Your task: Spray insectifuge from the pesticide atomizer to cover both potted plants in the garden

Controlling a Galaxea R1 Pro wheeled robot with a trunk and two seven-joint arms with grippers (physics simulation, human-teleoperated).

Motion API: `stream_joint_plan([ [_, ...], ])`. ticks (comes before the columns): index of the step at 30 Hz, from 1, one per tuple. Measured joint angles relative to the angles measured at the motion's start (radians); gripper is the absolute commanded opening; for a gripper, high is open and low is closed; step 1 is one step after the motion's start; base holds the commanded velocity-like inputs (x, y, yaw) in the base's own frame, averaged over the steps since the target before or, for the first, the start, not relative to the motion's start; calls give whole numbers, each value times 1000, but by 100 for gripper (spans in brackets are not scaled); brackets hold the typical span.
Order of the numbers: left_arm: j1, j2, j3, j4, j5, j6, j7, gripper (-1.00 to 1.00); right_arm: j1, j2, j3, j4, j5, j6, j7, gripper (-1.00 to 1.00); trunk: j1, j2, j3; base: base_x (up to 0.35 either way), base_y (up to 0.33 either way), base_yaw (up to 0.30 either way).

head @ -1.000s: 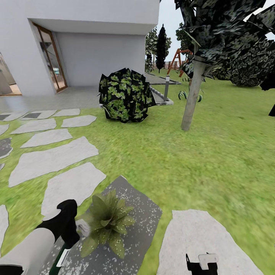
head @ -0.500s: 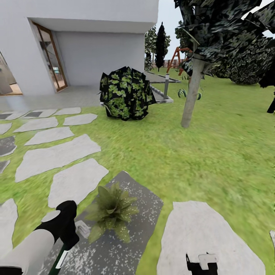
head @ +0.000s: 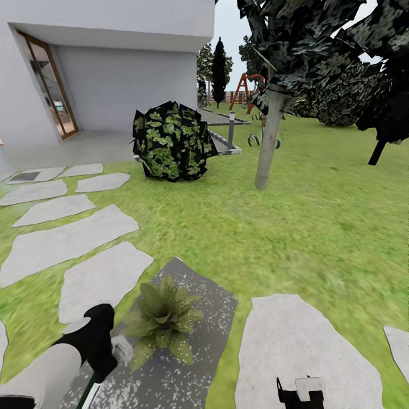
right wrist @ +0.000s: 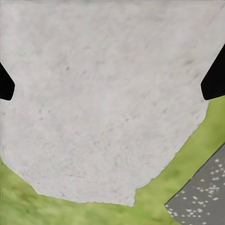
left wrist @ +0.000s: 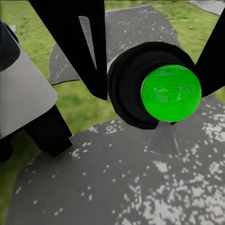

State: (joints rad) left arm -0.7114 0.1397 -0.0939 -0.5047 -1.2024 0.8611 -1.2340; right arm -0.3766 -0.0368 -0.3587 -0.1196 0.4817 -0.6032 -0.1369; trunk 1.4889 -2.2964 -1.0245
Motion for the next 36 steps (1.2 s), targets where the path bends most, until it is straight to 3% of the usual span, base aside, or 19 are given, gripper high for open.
stream_joint_plan([
  [19, -6, 11, -2, -27, -12, 1, 3, -100, 0, 0, 0, 0, 1, 0, 0, 100, 0, 0, 0, 0, 0, 0],
  [25, -5, 0, 8, -25, 1, 3, 90, -100, 0, 0, 0, 0, 2, 0, 0, 100, 0, 0, 0, 0, 0, 0],
  [36, -12, -2, 6, -38, 42, 3, 94, -100, 0, 0, 0, 0, 2, 0, 0, 100, 0, 0, 0, 0, 0, 0],
])
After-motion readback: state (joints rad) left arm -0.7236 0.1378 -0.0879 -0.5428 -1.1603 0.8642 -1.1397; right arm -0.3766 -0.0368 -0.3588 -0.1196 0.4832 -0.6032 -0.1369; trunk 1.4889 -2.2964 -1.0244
